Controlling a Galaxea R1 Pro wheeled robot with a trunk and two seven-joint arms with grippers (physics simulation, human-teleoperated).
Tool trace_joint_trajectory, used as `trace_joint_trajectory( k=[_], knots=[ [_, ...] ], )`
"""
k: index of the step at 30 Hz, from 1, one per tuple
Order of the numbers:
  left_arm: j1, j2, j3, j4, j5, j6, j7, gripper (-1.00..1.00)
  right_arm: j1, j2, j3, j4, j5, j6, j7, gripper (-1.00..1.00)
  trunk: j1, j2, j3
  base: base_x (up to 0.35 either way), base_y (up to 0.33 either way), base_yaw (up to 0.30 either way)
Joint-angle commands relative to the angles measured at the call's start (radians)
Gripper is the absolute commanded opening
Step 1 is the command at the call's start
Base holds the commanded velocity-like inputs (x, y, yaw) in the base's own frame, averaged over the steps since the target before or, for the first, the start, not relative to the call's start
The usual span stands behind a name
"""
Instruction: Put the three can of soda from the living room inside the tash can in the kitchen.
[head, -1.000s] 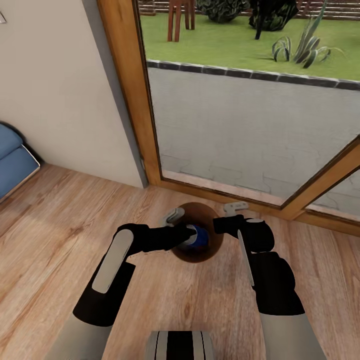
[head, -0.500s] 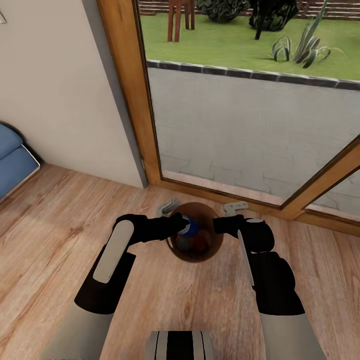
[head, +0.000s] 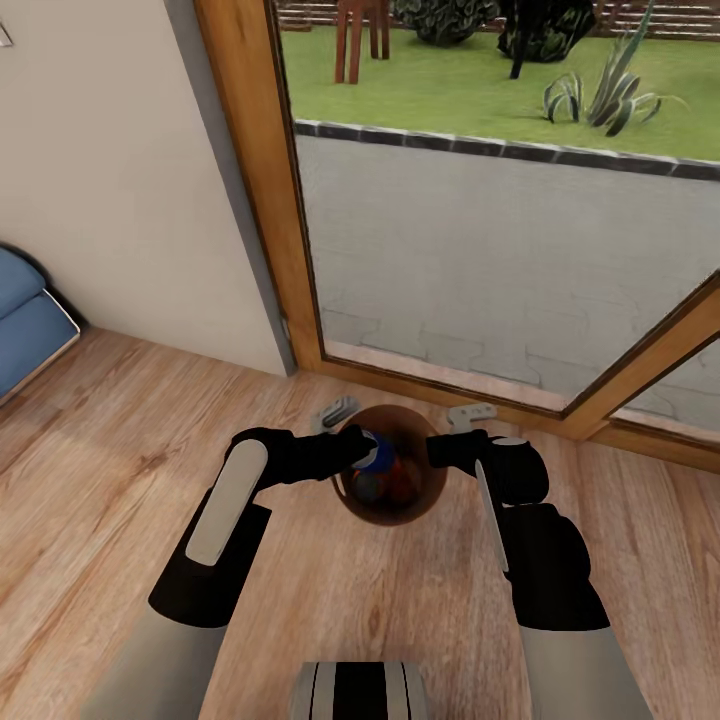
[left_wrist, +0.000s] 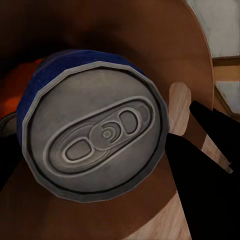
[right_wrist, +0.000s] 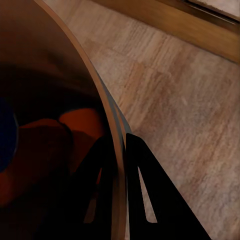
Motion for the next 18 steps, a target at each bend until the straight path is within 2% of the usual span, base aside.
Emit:
trace_joint_trajectory(
  k=[1,8,9,18],
  knots=[
    [0.000,0.000,0.000,0.001,-0.013,0.010,-0.001,-1.00,0.000,0.000,0.000,-0.002,-0.017,0.001,0.004,-1.00,0.000,0.000,0.000,0.000,0.000,0.000],
    [0.000,-0.002,-0.004,0.007,-0.011,0.008,0.000,-1.00,0.000,0.000,0.000,-0.002,-0.017,0.001,0.004,-1.00,0.000,0.000,0.000,0.000,0.000,0.000],
    [0.000,-0.002,-0.005,0.008,-0.011,0.007,-0.001,1.00,0.000,0.000,0.000,-0.002,-0.017,0.001,0.004,-1.00,0.000,0.000,0.000,0.000,0.000,0.000],
    [0.000,-0.001,-0.007,0.011,-0.011,0.006,0.000,1.00,0.000,0.000,0.000,-0.002,-0.017,0.001,0.004,-1.00,0.000,0.000,0.000,0.000,0.000,0.000]
  ],
)
